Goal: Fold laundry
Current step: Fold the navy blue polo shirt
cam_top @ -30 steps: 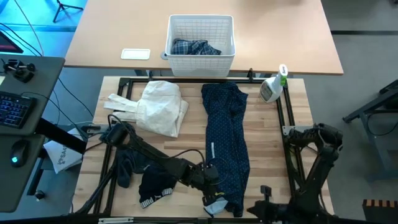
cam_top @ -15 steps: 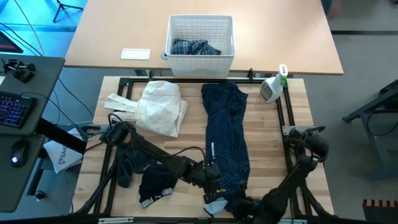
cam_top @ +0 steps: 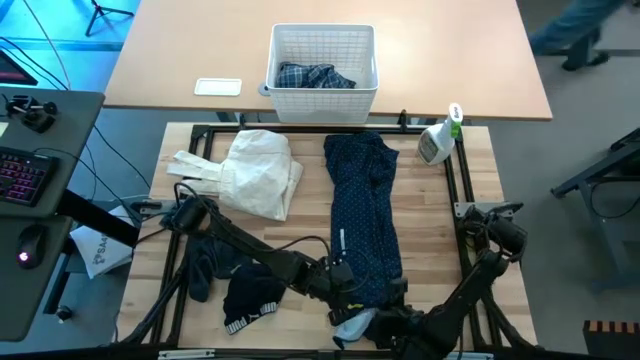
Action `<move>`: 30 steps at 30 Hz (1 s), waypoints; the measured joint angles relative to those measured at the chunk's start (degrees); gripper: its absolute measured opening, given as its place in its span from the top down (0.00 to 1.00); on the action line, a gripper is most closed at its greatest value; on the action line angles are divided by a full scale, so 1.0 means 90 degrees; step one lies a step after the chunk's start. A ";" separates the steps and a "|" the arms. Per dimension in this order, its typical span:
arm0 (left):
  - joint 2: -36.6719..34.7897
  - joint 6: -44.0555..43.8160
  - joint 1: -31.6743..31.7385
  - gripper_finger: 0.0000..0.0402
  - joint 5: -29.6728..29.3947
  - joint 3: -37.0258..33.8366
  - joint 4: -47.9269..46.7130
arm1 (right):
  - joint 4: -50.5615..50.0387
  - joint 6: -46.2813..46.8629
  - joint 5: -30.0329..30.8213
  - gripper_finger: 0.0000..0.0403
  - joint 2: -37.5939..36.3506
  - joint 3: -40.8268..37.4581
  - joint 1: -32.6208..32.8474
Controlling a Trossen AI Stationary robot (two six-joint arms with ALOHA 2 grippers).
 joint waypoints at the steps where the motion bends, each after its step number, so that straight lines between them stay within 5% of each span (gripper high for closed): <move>1: 0.0000 -0.0080 0.0013 0.88 -0.0123 0.0000 -0.0062 | -0.0243 0.0063 -0.0001 0.98 -0.0001 0.0143 0.0027; 8: 0.0301 -0.0347 0.0327 0.88 -0.0757 0.0012 -0.0581 | -0.0637 -0.0135 0.0032 0.99 -0.0278 0.0917 0.0223; 18: 0.1053 0.0427 0.0813 0.88 -0.0558 0.0053 -0.0333 | 0.0227 -0.0300 0.0194 1.00 -0.1021 0.0930 0.0328; 30: 0.0188 0.2145 0.1527 0.88 -0.0761 0.0134 -0.0677 | 0.1255 -0.0724 -0.0266 1.00 -0.1404 0.0925 0.0301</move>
